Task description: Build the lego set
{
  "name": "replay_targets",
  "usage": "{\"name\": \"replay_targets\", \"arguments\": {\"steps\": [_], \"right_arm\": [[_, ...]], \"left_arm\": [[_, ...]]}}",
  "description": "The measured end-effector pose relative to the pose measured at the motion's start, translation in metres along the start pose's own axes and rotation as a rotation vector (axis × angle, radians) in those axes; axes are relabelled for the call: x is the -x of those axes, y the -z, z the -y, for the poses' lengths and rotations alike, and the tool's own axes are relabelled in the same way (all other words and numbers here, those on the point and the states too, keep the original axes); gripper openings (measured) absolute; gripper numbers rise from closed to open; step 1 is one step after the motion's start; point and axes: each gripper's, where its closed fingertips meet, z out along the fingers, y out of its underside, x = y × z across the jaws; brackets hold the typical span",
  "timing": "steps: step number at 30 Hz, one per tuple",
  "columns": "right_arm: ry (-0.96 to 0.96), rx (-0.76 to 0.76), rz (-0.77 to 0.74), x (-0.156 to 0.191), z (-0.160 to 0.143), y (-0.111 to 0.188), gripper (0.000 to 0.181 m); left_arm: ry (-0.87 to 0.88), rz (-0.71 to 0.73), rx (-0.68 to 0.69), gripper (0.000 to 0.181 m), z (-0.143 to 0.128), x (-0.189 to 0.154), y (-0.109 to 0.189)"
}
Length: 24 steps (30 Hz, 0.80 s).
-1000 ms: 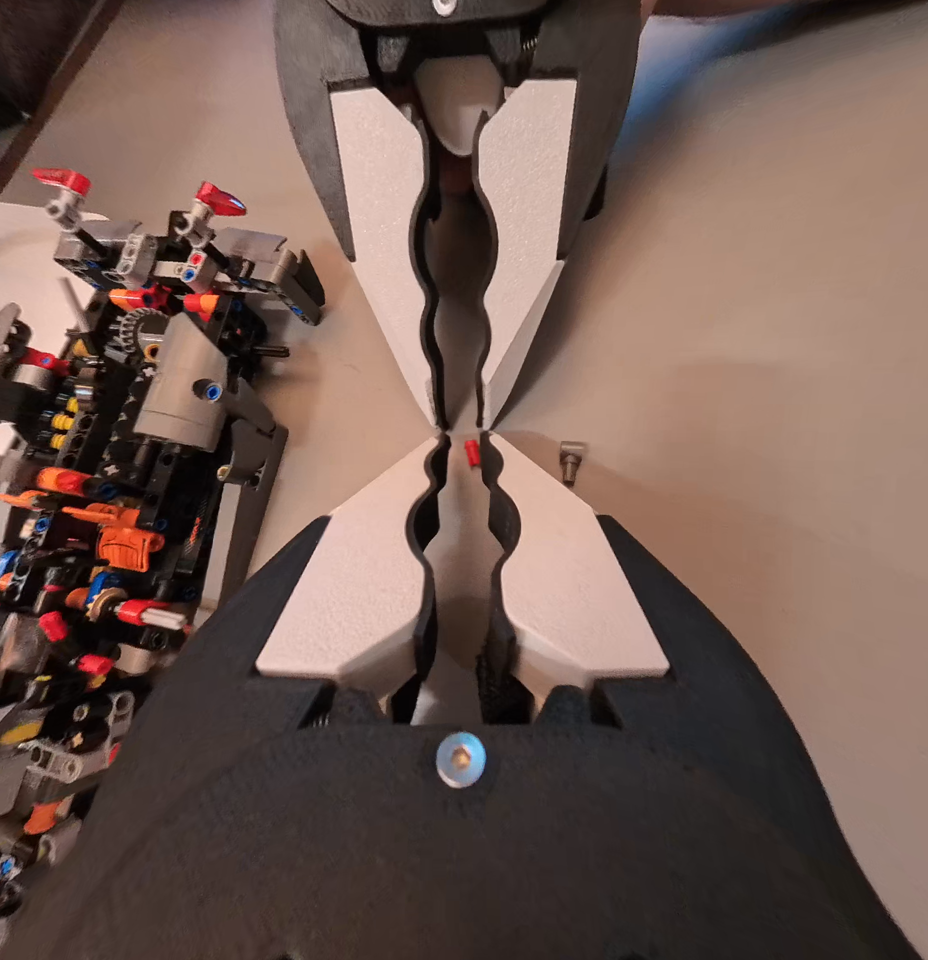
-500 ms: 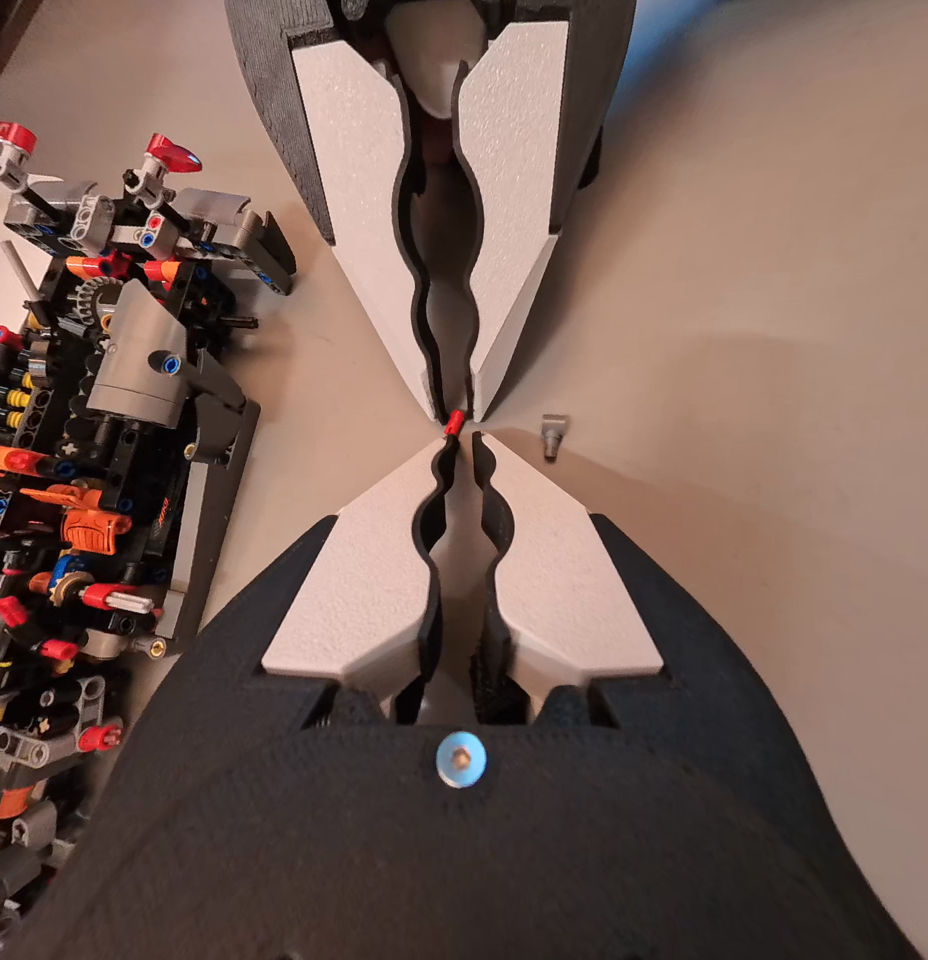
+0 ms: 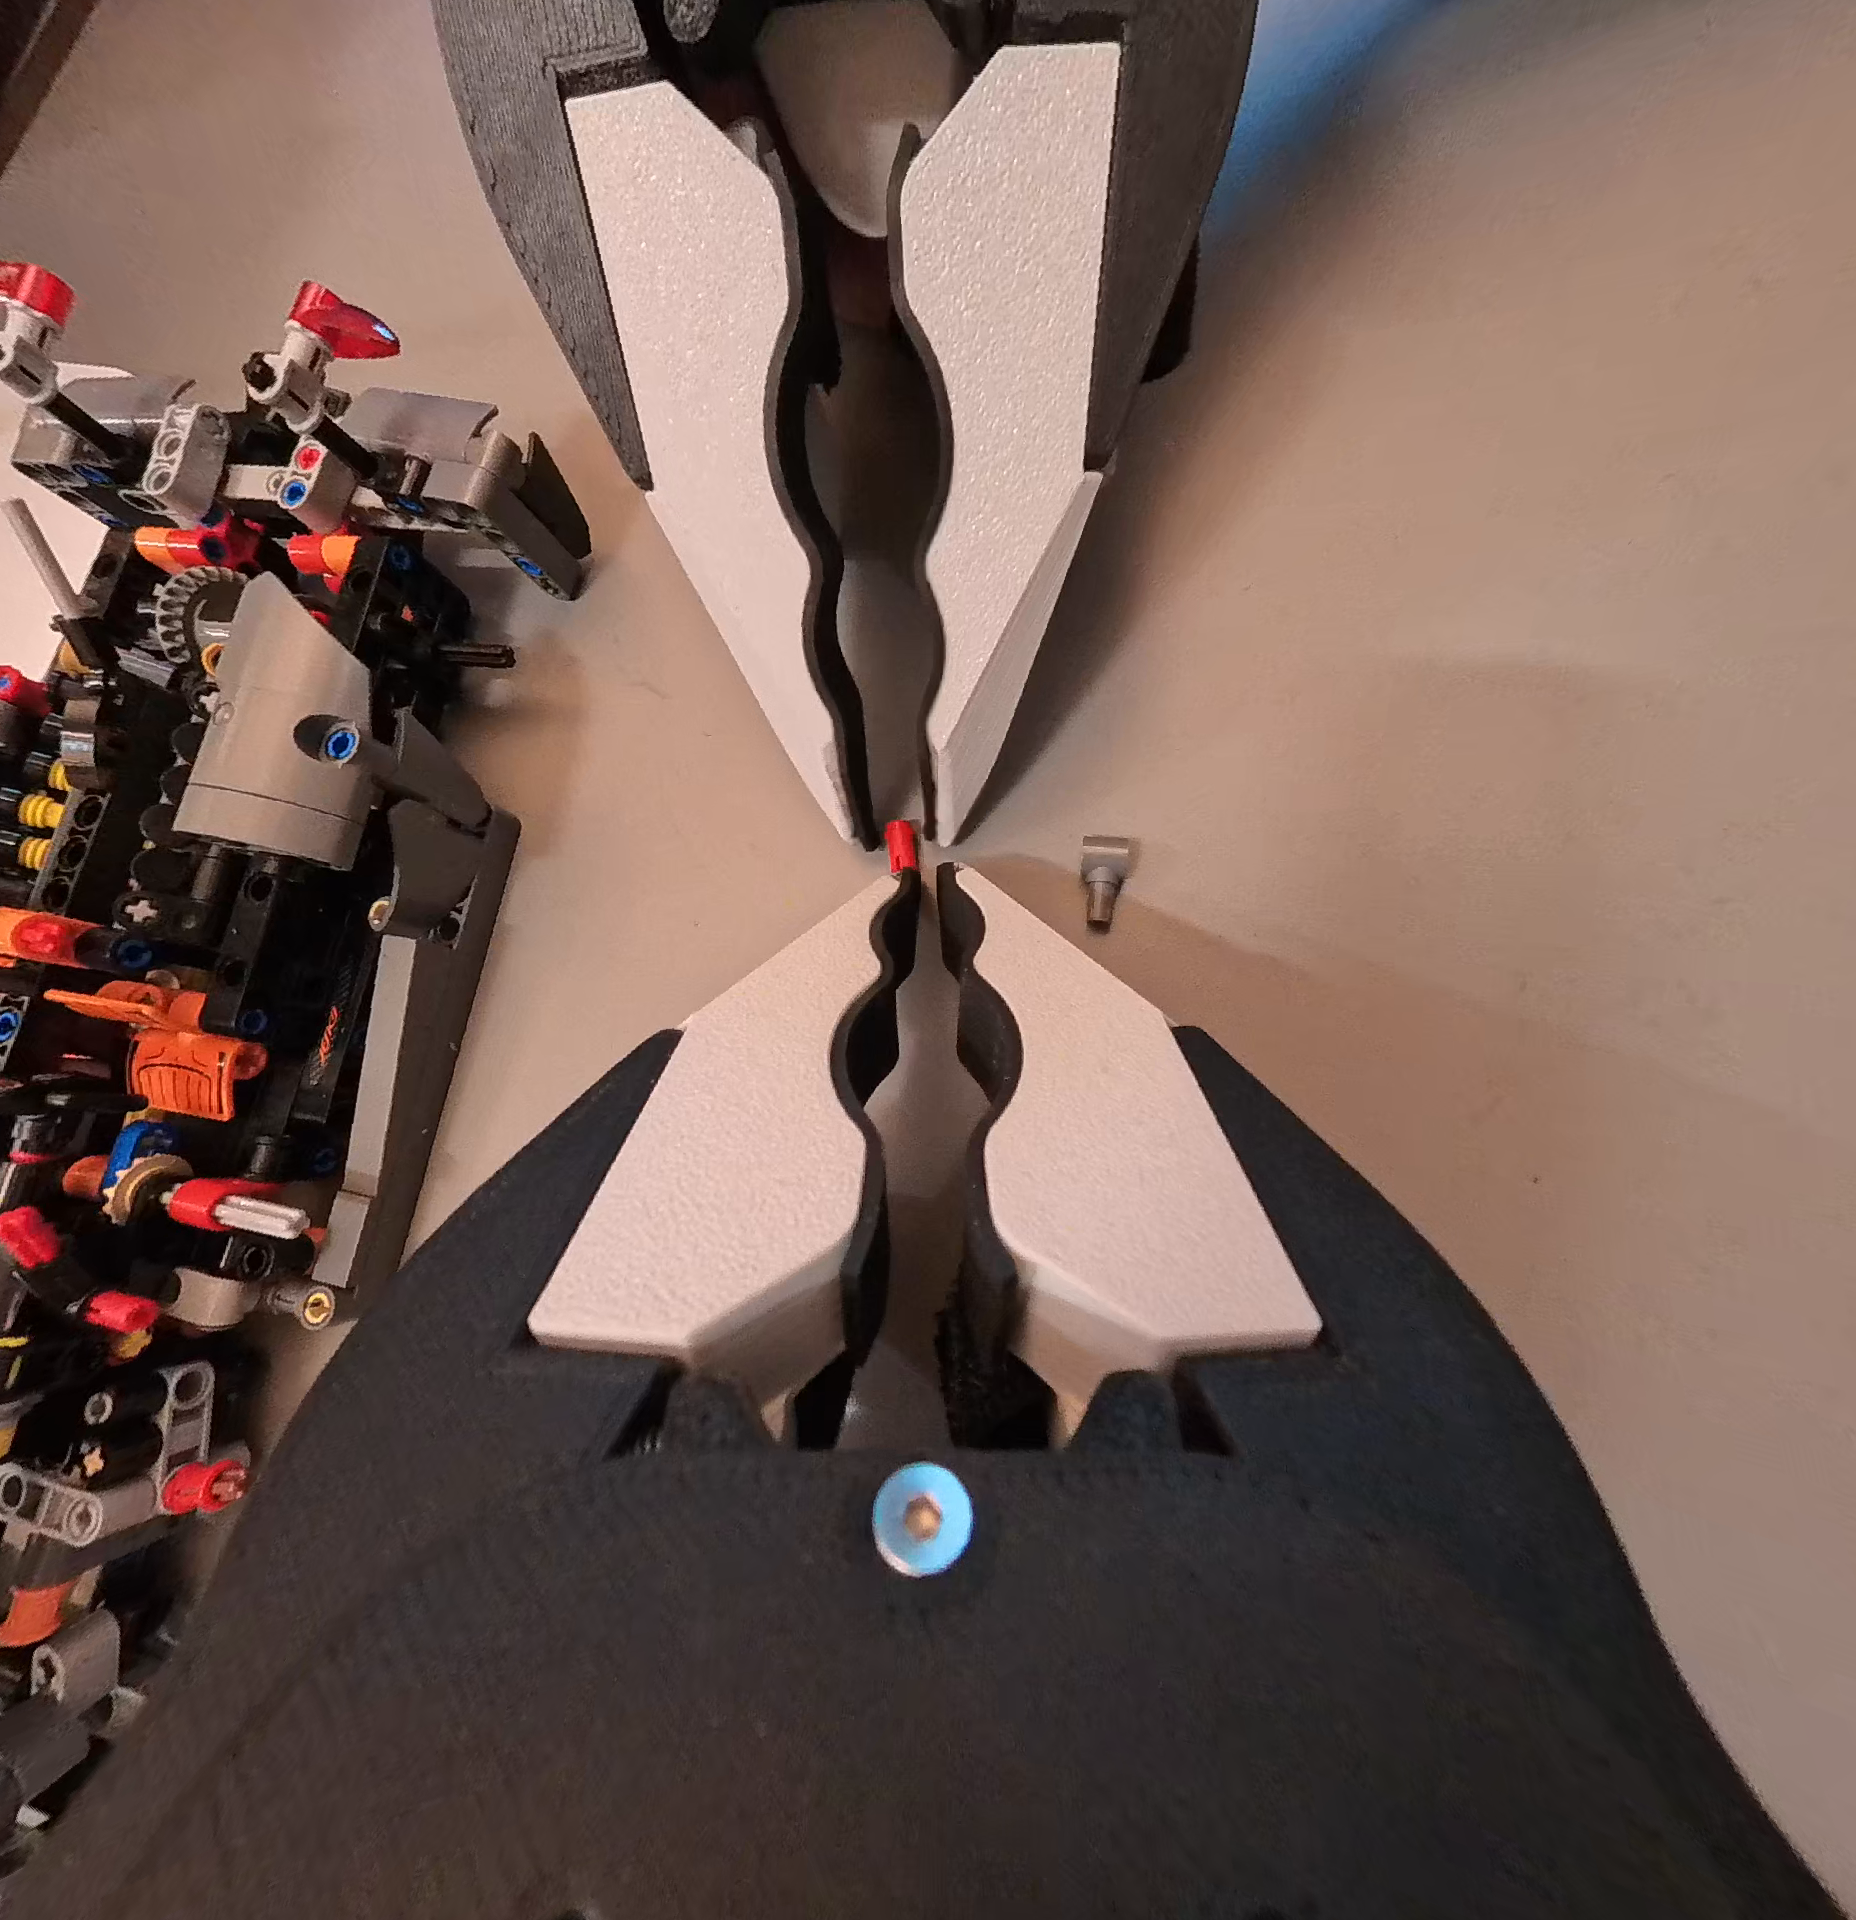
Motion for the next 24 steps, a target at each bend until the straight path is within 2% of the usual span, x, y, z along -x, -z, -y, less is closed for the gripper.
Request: {"name": "replay_targets", "arguments": {"steps": [12, 16, 19, 24], "right_arm": [[0.01, -0.001, -0.008, 0.0, -0.001, 0.001, 0.003], [-0.004, 0.006, 0.003, 0.002, -0.003, 0.003, 0.003], [-0.01, 0.029, 0.01, 0.006, -0.005, 0.005, 0.003], [-0.039, 0.014, 0.0, 0.015, -0.005, 0.006, 0.003]], "left_arm": [[0.031, 0.021, 0.002, 0.005, -0.006, 0.007, 0.007], [0.033, -0.03, -0.045, 0.011, 0.003, -0.007, 0.019], [0.005, -0.065, -0.018, 0.014, 0.001, -0.023, 0.015], [-0.018, -0.033, -0.015, 0.016, -0.002, -0.026, 0.011]]}}
